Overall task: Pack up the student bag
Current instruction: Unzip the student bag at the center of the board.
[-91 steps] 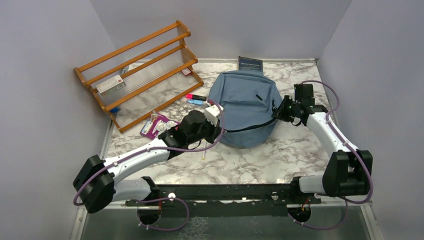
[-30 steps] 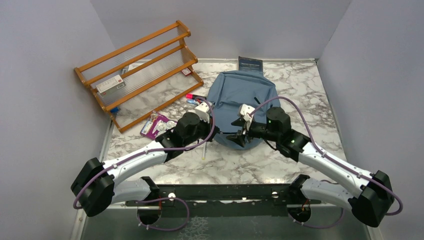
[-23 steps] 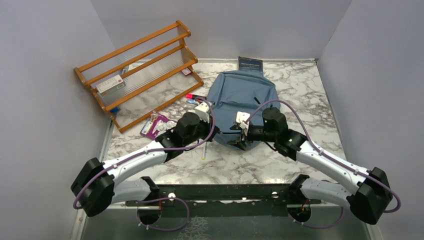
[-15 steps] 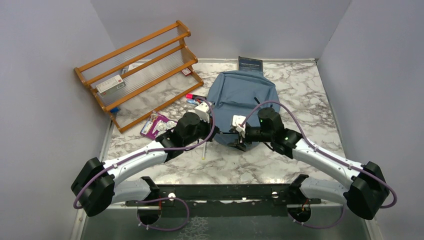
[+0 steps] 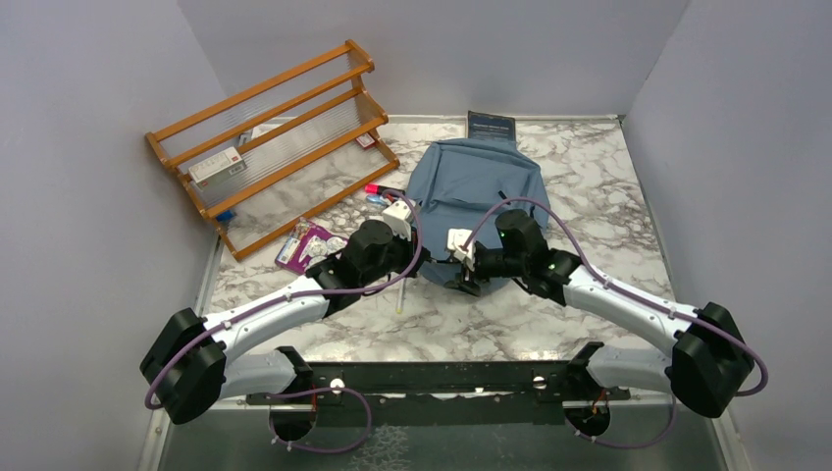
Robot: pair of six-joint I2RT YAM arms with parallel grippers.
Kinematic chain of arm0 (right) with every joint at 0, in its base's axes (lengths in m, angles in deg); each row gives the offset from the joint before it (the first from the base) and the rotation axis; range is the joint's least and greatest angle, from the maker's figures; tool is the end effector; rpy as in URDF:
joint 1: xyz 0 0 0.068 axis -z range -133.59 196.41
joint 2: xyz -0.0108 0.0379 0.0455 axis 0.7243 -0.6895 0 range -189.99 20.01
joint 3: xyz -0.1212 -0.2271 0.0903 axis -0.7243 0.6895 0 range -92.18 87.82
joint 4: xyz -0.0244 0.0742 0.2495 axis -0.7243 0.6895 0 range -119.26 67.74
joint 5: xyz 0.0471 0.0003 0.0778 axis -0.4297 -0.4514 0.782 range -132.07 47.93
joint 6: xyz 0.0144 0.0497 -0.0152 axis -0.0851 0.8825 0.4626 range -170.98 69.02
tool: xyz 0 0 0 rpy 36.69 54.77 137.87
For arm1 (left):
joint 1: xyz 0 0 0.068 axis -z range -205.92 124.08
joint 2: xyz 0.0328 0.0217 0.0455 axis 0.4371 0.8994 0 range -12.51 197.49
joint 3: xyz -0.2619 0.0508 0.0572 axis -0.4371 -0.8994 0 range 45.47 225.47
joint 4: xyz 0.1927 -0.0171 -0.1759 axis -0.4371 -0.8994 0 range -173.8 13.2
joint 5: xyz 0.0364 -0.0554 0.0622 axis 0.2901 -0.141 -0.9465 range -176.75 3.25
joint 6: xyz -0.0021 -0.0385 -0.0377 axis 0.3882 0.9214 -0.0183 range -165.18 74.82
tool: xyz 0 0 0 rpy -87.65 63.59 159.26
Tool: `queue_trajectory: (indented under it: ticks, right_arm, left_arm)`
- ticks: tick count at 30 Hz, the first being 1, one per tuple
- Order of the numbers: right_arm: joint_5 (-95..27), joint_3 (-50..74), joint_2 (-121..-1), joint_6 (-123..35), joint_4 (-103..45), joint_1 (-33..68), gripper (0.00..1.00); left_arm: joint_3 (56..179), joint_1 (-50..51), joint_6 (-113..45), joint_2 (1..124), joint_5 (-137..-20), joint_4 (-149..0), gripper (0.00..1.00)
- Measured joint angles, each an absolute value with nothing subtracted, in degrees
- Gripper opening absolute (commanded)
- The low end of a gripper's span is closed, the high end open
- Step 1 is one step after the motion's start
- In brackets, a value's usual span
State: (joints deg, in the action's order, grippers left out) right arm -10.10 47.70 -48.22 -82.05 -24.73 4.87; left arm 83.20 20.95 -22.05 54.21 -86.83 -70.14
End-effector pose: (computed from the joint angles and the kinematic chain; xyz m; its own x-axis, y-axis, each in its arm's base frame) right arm 0.1777 0.1827 0.2399 0.1169 -0.4814 -0.8687 -0.9760 0.1060 -0.1901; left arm 0.1780 -0.1900 0.2482 -0.5253 -0.0139 -0.8508 0.5683 0.7385 -0.3629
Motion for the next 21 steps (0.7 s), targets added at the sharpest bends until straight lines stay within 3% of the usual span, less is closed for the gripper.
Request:
queue_trajectory:
  ticks: [13,17,21]
  right_arm:
    - [-10.1,44.7,-51.2,-84.0,-23.2,4.9,0.52]
    - [-10.2,44.7,-53.1,-84.5,-22.5,4.9,0.47]
    - [-10.3,44.7,-54.5,-85.0,-22.3,4.9,0.34]
  left_arm:
    - [83.2,21.0,-22.0,54.3,-86.8,-70.1,0.00]
    - [83.2,21.0,-22.0,54.3,-86.8,-70.1,0.00]
    - [83.2,21.0,-21.9,54.3,-86.8,-70.1,0.00]
